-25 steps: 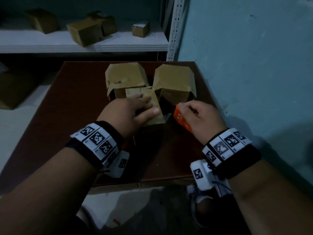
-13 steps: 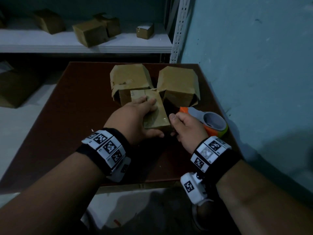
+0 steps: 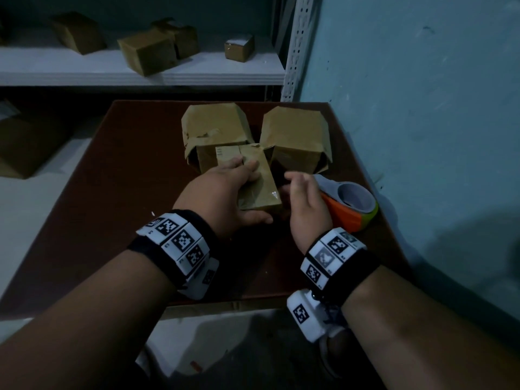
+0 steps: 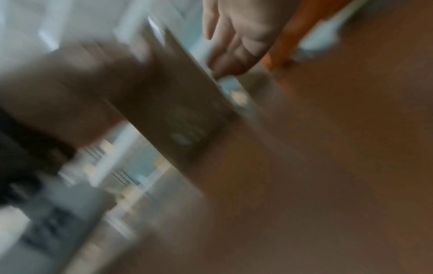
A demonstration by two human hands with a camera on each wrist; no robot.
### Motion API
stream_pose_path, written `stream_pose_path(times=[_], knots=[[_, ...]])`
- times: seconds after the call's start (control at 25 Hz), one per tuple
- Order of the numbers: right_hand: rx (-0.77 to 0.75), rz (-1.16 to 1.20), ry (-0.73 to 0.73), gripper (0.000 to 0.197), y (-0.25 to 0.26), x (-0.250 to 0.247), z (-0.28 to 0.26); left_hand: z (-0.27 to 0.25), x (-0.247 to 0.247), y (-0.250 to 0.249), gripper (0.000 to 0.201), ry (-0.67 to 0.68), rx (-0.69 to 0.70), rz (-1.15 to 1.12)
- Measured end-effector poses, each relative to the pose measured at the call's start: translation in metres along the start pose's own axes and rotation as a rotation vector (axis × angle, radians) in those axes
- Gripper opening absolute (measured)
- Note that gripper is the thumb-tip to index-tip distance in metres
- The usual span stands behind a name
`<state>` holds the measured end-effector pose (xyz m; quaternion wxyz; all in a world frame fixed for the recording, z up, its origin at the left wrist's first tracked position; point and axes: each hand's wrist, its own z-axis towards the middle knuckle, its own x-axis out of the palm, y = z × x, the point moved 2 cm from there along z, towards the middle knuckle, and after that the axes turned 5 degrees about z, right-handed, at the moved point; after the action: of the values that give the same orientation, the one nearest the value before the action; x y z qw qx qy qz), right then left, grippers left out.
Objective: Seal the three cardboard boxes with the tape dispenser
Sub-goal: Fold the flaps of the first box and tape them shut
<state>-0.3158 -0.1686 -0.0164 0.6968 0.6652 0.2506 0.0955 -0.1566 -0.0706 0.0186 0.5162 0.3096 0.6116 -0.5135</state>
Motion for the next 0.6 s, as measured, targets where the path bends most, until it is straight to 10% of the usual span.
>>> stream_pose_path(times=[0.16,0.6], knots=[[0.051,0.248,0.093,0.106,0.01,0.016,0.004,-0.002,-0.002,-0.002,0.105,-0.019,0.02,-0.022],[-0.027,0.159,0.152,0.056,0.016,0.025,-0.006,-0.009,0.009,0.008,0.105,-0.026,0.023,-0.403]])
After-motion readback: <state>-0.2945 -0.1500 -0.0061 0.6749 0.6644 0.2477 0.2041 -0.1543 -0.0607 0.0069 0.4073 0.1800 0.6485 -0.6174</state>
